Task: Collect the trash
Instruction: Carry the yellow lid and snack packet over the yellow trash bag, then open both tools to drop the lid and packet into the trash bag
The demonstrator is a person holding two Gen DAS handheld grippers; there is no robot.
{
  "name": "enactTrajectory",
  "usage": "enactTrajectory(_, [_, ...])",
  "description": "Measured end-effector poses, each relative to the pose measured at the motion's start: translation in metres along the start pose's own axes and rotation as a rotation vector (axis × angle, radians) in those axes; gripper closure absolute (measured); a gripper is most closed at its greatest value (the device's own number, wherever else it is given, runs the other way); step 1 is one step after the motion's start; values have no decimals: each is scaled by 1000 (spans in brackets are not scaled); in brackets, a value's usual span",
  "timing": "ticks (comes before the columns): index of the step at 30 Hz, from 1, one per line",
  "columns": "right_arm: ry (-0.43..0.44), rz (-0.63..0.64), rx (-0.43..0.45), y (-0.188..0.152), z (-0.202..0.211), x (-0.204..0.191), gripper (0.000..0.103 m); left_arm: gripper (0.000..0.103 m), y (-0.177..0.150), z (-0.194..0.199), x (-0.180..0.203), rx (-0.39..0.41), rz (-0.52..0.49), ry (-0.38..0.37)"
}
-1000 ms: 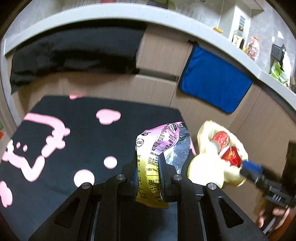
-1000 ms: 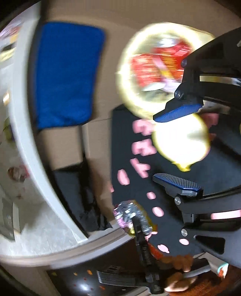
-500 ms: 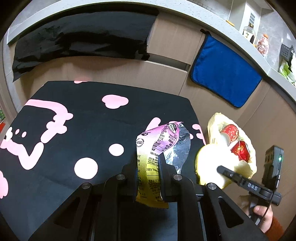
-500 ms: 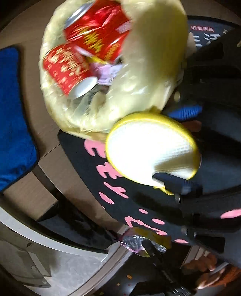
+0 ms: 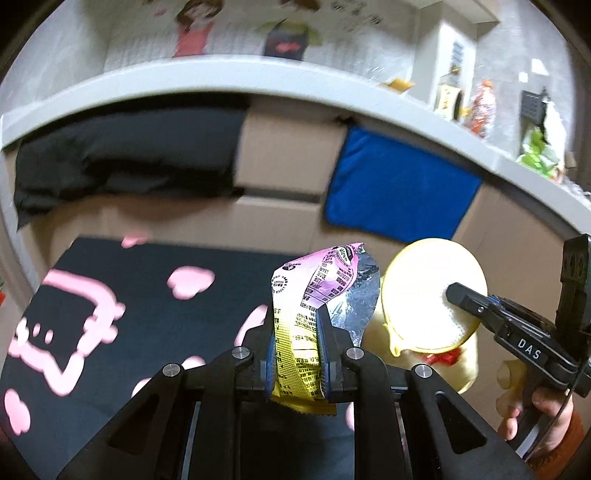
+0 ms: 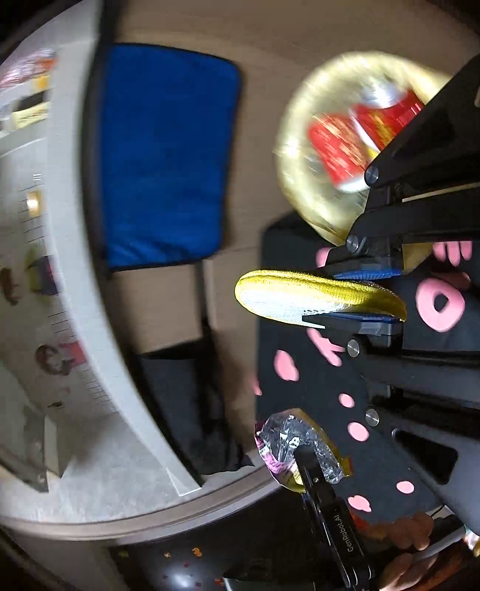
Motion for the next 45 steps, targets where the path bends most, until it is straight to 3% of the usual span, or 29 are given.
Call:
enactTrajectory(6, [-109, 71, 103, 29, 40, 28, 91, 85, 32, -6, 70, 73, -115, -74])
enactTrajectory(10, [-179, 75, 135, 37, 63, 59, 91, 85, 38, -23, 109, 74, -150, -125])
enactTrajectory(14, [-235, 56, 129, 34, 74, 95, 90, 84, 32, -51, 140, 39, -163, -179])
enactTrajectory(19, [-271, 24, 83, 16, 64, 132, 90, 84, 8, -106, 163, -77, -129, -250])
enactTrajectory(25, [-282, -27, 18, -7, 39, 163, 90, 84, -25, -173, 166, -198, -105, -265])
enactTrajectory(31, [-274, -49, 25, -6, 23, 174, 90, 84, -55, -227, 158, -304, -92, -255])
enactTrajectory(37, [-206, -73, 2, -3, -11, 172, 90, 83, -66, -241, 155, -329, -119, -259])
enactTrajectory(42, [-212, -91, -102, -30, -54, 176, 90, 63, -59, -232, 147, -326, -81, -307])
enactTrajectory(45, [-228, -101, -150, -47, -69, 181, 90, 59, -50, -219, 142, -313, -49, -345])
Point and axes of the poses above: each gripper's, at about its wrist camera, not at the fingertips, and z roughly against the way its jaws point, x to its right, y to its top, the point moved 8 cm from there along -z, roughly the way its jaws point, and after that the axes turned 8 degrees about -y, right-handed, at the moved point
